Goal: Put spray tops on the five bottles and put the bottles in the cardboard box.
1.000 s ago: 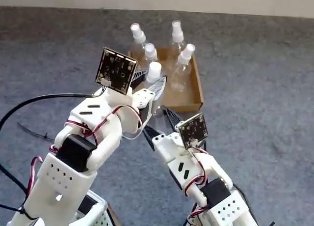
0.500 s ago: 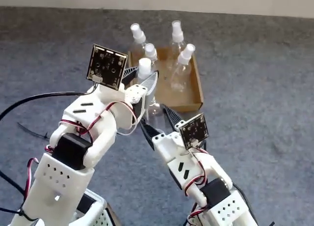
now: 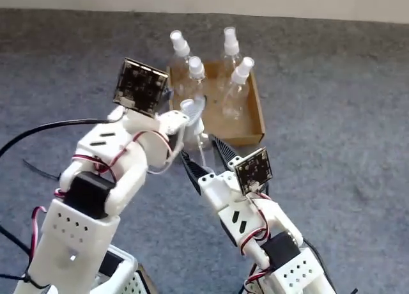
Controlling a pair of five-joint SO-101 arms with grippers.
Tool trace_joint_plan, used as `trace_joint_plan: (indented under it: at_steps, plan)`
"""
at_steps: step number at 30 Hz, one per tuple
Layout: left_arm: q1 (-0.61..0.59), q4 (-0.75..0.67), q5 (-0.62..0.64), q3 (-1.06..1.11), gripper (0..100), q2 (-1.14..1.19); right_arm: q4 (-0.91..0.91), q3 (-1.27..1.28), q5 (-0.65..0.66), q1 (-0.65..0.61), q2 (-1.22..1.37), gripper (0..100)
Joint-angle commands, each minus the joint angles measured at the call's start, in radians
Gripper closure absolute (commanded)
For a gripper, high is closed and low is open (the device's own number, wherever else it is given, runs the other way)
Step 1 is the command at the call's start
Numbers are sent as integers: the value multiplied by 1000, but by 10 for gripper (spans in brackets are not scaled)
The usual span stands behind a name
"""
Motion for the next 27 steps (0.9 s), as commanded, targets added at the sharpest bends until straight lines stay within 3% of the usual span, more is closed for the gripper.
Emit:
trace_joint_plan:
  at_steps: [1,6,14,18,27]
  plan:
    - [-120,-5,-12,-82,819,-1,-24,-10,-6,15,-18,994]
    - [-151,0,-12,-71,819,4,-24,-10,-6,15,-18,994]
    - [-25,-3,-18,25,819,-4,-24,-10,-6,15,-18,994]
    - [25,0,-106,58,819,-5,-24,-10,-6,15,-18,994]
    - [24,6,-120,-13,819,-5,-24,-10,-6,8,-18,994]
